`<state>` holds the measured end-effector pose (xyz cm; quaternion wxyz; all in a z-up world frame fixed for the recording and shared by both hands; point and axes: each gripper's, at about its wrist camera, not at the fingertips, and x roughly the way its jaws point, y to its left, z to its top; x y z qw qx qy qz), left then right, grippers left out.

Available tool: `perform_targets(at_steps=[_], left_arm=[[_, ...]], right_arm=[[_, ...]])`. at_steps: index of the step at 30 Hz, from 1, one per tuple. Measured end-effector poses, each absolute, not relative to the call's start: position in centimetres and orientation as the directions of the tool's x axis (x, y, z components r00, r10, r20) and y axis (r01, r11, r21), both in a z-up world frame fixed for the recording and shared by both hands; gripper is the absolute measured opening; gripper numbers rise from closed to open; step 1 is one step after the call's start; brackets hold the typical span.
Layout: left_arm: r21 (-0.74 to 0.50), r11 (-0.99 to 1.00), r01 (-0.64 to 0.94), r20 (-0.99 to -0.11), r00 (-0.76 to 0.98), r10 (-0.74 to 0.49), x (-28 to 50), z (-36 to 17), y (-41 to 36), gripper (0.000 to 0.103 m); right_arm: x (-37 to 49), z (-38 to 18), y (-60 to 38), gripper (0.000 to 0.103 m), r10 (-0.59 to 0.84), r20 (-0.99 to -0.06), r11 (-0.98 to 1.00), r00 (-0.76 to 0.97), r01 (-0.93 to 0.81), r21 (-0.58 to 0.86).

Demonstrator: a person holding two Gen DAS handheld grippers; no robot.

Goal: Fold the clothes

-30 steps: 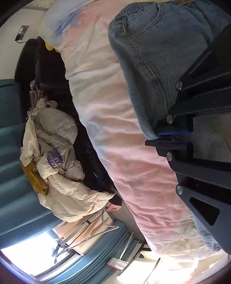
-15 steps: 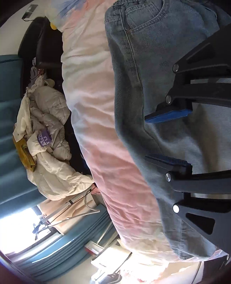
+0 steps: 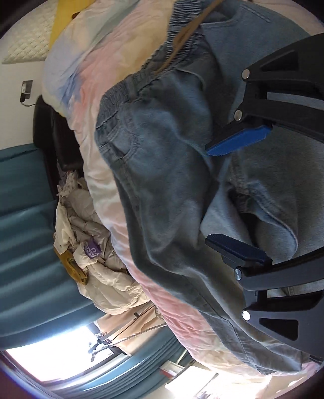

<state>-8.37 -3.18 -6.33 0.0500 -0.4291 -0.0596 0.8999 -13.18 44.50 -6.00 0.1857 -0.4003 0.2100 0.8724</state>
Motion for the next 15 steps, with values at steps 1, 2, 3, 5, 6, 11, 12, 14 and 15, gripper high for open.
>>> perform_targets(at_steps=[1, 2, 3, 5, 6, 11, 12, 14, 15], left_arm=[[-0.156, -0.987, -0.031, -0.766, -0.627, 0.141, -8.2, -6.2, -3.5, 0.042], [-0.162, -0.986, -0.023, -0.766, -0.627, 0.141, -8.0, -6.1, -3.8, 0.042], [-0.169, -0.985, -0.019, -0.764, -0.629, 0.143, -7.9, -6.0, -4.1, 0.042], [-0.178, -0.984, -0.011, -0.760, -0.634, 0.144, -7.8, -5.7, -4.5, 0.042], [-0.178, -0.984, -0.007, -0.758, -0.637, 0.142, -7.8, -5.5, -4.6, 0.042], [-0.192, -0.981, 0.025, -0.754, -0.644, 0.131, -8.1, -5.2, -5.8, 0.042], [-0.202, -0.979, 0.033, -0.758, -0.639, 0.134, -8.3, -5.3, -6.2, 0.042], [-0.230, -0.972, 0.048, -0.768, -0.623, 0.150, -8.5, -5.5, -6.8, 0.042], [-0.244, -0.968, 0.056, -0.772, -0.615, 0.159, -8.7, -5.6, -7.1, 0.042]], right_arm=[[-13.2, -6.9, 44.0, 0.064, 0.169, -0.796, -0.847, -0.582, -0.499, 0.185], [-13.2, -7.8, 43.5, 0.052, 0.182, -0.813, -0.850, -0.552, -0.504, 0.152], [-13.4, -8.8, 42.8, 0.031, 0.198, -0.837, -0.858, -0.510, -0.504, 0.104], [-14.5, -11.5, 42.1, 0.026, 0.199, -0.890, -0.876, -0.411, -0.482, 0.026], [-14.7, -12.9, 42.4, 0.026, 0.182, -0.910, -0.874, -0.372, -0.486, 0.024], [-14.0, -14.0, 43.8, 0.026, 0.111, -0.922, -0.848, -0.371, -0.519, 0.107], [-13.7, -13.6, 43.6, 0.026, 0.122, -0.921, -0.848, -0.371, -0.522, 0.097], [-13.0, -12.6, 43.1, 0.026, 0.146, -0.917, -0.846, -0.370, -0.527, 0.078], [-12.6, -12.1, 42.7, 0.026, 0.158, -0.915, -0.846, -0.371, -0.529, 0.068]])
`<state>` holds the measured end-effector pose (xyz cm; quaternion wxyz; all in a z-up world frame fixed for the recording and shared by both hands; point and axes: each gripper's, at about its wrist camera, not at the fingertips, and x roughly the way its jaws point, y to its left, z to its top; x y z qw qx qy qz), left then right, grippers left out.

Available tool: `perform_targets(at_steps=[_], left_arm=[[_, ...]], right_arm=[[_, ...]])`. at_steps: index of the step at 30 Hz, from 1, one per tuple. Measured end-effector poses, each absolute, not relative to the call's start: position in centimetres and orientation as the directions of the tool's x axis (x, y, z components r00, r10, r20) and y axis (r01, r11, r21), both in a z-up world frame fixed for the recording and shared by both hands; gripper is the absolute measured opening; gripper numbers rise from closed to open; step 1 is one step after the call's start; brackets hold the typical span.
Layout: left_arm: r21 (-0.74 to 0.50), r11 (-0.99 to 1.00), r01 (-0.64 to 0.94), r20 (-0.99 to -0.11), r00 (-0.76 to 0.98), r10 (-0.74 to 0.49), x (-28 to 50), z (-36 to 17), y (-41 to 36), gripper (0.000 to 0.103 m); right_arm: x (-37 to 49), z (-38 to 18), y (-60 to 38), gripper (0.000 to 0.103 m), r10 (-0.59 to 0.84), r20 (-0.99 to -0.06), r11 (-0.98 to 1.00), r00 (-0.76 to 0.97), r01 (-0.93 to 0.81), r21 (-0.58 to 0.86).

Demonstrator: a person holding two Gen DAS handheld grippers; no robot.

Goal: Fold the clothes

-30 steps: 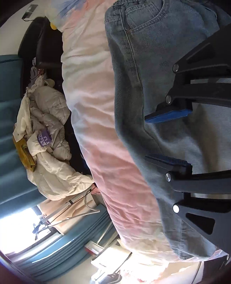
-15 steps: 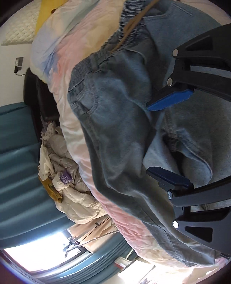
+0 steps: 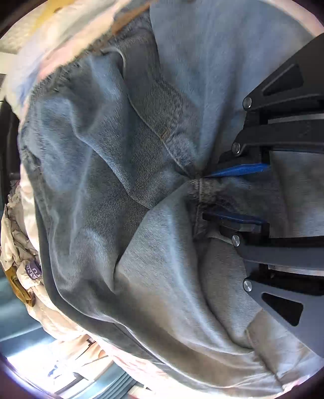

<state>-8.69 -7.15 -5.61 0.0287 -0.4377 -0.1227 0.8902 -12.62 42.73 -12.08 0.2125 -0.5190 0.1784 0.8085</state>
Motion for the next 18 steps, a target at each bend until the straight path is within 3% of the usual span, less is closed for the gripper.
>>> perform_targets(at_steps=[6, 10, 18], left_arm=[[-0.391, -0.910, 0.140, -0.783, -0.571, 0.249, -9.0, -6.4, -11.0, 0.042], [-0.481, -0.839, 0.254, -0.782, -0.557, 0.280, -9.0, -7.7, -14.6, 0.042], [-0.600, -0.635, 0.486, -0.761, -0.592, 0.265, -11.7, -11.1, -21.9, 0.042]], right_arm=[[-9.0, -6.8, 37.8, 0.029, 0.052, -0.842, -0.864, -0.536, -0.448, 0.232], [-7.1, -6.2, 33.5, 0.029, -0.068, -0.783, -0.854, -0.618, -0.371, 0.366], [-8.2, -9.9, 27.5, 0.029, -0.209, -0.833, -0.884, -0.513, -0.265, 0.385]])
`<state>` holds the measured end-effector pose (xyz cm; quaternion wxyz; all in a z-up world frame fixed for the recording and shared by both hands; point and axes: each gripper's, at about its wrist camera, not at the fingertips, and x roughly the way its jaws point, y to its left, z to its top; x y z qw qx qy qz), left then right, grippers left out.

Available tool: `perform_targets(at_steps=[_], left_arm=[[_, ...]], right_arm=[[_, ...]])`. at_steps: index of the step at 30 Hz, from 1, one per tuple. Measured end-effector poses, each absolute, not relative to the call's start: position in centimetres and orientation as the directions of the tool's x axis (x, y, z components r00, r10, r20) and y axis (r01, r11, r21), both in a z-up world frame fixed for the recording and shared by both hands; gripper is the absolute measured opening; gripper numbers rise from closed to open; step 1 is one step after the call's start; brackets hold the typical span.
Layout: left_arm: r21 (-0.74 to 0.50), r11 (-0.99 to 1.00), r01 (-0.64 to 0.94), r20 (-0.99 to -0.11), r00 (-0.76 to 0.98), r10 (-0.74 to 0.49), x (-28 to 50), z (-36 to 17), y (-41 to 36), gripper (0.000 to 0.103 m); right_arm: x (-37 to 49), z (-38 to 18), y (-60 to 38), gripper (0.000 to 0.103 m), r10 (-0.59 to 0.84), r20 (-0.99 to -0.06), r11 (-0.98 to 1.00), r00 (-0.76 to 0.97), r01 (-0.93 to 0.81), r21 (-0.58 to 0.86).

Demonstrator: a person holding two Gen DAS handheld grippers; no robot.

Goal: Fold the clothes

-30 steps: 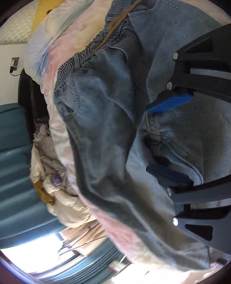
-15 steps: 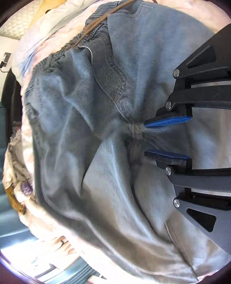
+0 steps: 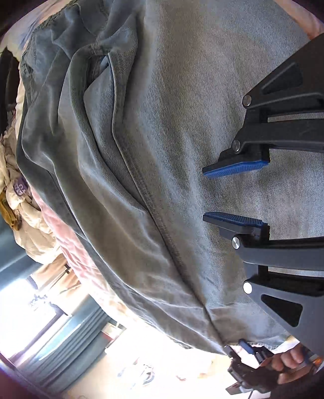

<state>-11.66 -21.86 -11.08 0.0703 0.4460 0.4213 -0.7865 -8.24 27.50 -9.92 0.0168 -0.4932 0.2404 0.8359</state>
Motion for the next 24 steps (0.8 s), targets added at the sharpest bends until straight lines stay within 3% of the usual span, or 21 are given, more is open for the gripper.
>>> perform_targets(at_steps=[10, 13, 16, 20, 24], left_arm=[[-0.569, -0.711, 0.414, -0.716, -0.674, 0.180, -15.8, -8.1, -22.7, 0.042], [-0.605, -0.688, 0.402, -0.704, -0.673, 0.226, -15.9, -8.0, -22.7, 0.042], [-0.559, -0.707, 0.432, -0.749, -0.629, 0.208, -16.3, -8.5, -22.7, 0.042], [-0.616, -0.651, 0.444, -0.735, -0.621, 0.272, -16.3, -9.5, -23.2, 0.042], [-0.607, -0.645, 0.464, -0.750, -0.602, 0.273, -15.7, -10.1, -23.2, 0.042]], right_arm=[[-9.9, -11.1, 27.1, 0.032, -0.193, -0.851, -0.906, -0.488, -0.244, 0.345], [-10.3, -10.0, 26.1, 0.032, -0.182, -0.830, -0.931, -0.528, -0.178, 0.318], [-10.1, -7.9, 24.1, 0.032, -0.187, -0.788, -0.957, -0.587, -0.072, 0.281], [-12.4, -5.1, 19.2, 0.032, -0.261, -0.754, -0.965, -0.603, 0.182, 0.188], [-16.6, -3.0, 11.6, 0.048, -0.388, -0.743, -0.902, -0.545, 0.388, 0.186]])
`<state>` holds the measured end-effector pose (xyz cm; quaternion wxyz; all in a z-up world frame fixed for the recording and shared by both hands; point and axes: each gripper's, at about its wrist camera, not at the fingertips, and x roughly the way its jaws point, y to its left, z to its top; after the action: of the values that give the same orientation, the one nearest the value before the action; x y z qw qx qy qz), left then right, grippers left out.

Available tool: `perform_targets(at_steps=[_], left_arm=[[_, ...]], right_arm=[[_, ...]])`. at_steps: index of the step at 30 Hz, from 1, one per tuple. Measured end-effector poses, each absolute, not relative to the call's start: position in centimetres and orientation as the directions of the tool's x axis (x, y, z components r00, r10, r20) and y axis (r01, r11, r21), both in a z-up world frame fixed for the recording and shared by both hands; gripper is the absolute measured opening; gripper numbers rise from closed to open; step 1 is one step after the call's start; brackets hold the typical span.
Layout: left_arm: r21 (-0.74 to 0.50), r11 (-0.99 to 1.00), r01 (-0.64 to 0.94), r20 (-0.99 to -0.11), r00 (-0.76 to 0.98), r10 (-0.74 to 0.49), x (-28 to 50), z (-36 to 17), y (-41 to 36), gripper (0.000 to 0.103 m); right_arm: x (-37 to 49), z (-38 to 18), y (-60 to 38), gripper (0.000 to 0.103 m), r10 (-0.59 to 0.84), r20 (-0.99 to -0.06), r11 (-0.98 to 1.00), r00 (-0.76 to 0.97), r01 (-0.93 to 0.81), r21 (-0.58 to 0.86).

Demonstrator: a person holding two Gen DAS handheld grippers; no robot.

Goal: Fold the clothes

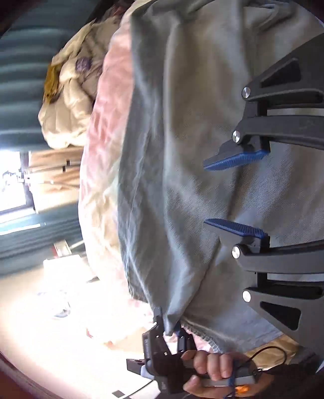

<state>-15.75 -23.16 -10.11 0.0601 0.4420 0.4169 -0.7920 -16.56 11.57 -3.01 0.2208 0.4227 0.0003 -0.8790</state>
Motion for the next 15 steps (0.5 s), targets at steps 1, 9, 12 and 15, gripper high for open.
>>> perform_targets(at_steps=[1, 9, 12, 15], left_arm=[[-0.593, -0.660, 0.460, -0.756, -0.601, 0.260, -15.6, -10.1, -22.9, 0.042], [-0.566, -0.685, 0.458, -0.764, -0.604, 0.228, -15.7, -11.0, -22.6, 0.042], [-0.600, -0.666, 0.444, -0.740, -0.623, 0.251, -15.8, -11.1, -23.5, 0.042], [-0.596, -0.672, 0.440, -0.734, -0.638, 0.233, -15.8, -11.0, -24.0, 0.037]], right_arm=[[-18.2, -2.6, 9.5, 0.050, -0.423, -0.738, -0.881, -0.526, 0.431, 0.198], [-28.3, -4.5, -5.8, 0.062, -0.499, -0.792, -0.734, -0.351, 0.657, 0.171], [-31.7, -5.7, -8.6, 0.062, -0.520, -0.795, -0.726, -0.312, 0.652, 0.219], [-32.9, -6.8, -11.6, 0.062, -0.520, -0.814, -0.667, -0.257, 0.717, 0.200]])
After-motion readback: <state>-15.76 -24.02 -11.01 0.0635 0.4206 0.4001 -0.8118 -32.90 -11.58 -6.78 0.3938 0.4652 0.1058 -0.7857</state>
